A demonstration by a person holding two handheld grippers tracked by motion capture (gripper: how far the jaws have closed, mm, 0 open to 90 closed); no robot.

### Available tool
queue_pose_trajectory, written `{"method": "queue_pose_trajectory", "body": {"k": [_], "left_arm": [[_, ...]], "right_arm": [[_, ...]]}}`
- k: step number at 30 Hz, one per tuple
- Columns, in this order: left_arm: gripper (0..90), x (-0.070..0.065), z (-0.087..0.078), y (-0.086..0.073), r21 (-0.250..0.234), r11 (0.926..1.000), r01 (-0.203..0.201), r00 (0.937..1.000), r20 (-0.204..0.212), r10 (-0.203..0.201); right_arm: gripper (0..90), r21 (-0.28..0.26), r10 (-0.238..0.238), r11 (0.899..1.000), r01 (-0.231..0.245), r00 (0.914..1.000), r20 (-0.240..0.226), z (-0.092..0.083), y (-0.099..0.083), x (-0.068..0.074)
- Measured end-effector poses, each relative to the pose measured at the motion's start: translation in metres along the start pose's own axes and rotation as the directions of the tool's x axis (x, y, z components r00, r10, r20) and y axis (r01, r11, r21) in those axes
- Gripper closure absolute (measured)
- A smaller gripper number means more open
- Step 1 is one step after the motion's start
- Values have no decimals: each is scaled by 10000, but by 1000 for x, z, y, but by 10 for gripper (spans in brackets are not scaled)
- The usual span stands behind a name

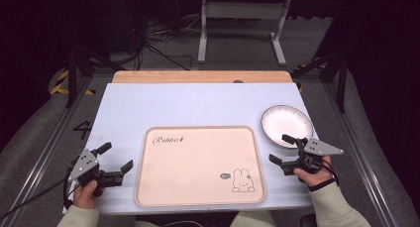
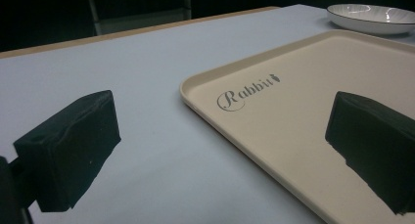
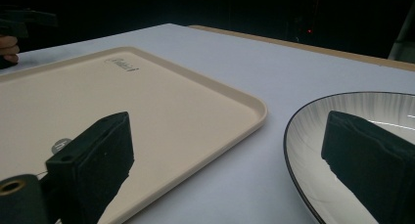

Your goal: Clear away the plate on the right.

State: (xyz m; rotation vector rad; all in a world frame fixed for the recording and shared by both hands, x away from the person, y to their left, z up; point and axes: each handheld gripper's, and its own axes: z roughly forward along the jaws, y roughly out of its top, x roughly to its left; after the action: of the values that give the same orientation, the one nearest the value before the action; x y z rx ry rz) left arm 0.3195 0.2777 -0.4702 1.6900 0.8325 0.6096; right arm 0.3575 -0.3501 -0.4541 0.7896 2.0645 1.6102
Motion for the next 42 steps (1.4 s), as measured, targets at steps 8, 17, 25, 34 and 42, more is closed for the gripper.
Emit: {"method": "queue_pose_trajectory", "body": {"k": [8,17,25,34,42], "left_arm": [[2,0,1,0,62,10000,53,10000,41,-54],[2,0,1,0,116,9999,26,10000,10,-26],[2,0,2,1,139,9999,25,10000,9,-25],[2,-1,2,1,184,9998,37,10000,21,-38],[2,-1,2,1,169,9999,1,10000,19,-1]], "right_arm": [[47,-23,367,9993,-367,9993,59,0,5,-1],[49,-194,360,9992,-354,9989,291,-5,23,-9],[47,-241,443,9988,-434,9983,379,-8,31,-18],[43,-217,573,9982,-560,9963,647,-10,42,-31],[69,-13,753,9971,-756,9919,1025,-12,47,-51]]}}
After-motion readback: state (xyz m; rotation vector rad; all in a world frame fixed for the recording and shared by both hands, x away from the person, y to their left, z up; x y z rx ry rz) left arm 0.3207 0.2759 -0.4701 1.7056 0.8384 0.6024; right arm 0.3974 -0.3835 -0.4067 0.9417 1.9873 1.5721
